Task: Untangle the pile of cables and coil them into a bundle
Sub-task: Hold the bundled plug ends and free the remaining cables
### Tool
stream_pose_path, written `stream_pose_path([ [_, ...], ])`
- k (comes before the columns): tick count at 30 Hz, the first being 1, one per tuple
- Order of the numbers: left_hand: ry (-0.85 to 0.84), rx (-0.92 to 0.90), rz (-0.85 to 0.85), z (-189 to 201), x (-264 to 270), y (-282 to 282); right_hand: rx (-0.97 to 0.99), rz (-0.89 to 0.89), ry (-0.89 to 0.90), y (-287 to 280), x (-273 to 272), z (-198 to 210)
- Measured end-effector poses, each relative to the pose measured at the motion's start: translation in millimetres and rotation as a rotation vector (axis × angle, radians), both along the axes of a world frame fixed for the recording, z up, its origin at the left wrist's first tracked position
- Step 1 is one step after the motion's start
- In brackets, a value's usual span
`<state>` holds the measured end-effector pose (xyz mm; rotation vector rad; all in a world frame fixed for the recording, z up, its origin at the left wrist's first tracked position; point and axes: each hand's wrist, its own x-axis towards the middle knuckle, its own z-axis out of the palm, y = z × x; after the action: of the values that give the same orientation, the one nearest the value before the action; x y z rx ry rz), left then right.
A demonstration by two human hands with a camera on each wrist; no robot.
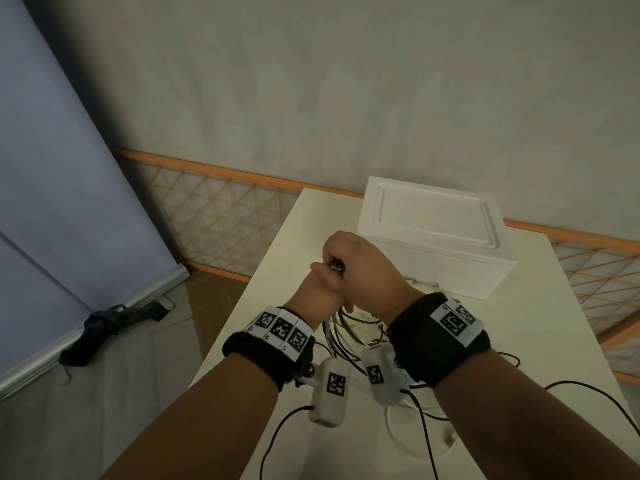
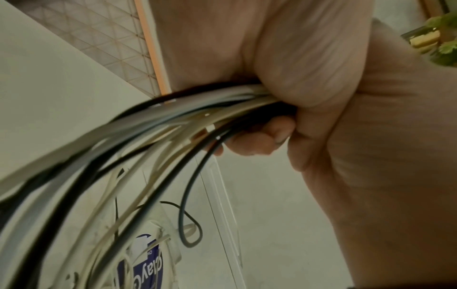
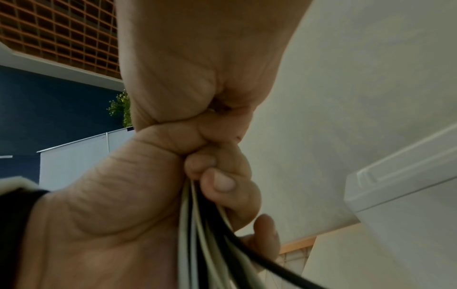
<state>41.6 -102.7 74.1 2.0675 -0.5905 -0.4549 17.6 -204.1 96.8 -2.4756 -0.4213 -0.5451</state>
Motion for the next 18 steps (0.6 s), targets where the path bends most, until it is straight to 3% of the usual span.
stream_pose_path([
  [4,-0.053,-0.002,0.0,-2.6,-3.4,0.6,0.042,-0.04,0.055,1.7,-3.2,-1.9],
  [7,-0.121,-0.01,0.021,-2.7,-5.8,-3.2,-0.011,-0.007,-0.023,4.3,-5.6,-1.2],
  [13,-0.046,-0.187,0.146,-2.4,-8.4,-10.0,-0.114,0.024,-0.152,3.2,-7.0,-1.8],
  [16,-0.018,-0.179,0.042,-0.5,-10.0,-5.0,-0.143,0.07,0.0,0.5,-7.8,3.5],
  [18,0.006,-0.142,0.004,8.0,-6.6,-1.4,-0.064,0.069,0.059,-2.4,-4.9,7.6],
])
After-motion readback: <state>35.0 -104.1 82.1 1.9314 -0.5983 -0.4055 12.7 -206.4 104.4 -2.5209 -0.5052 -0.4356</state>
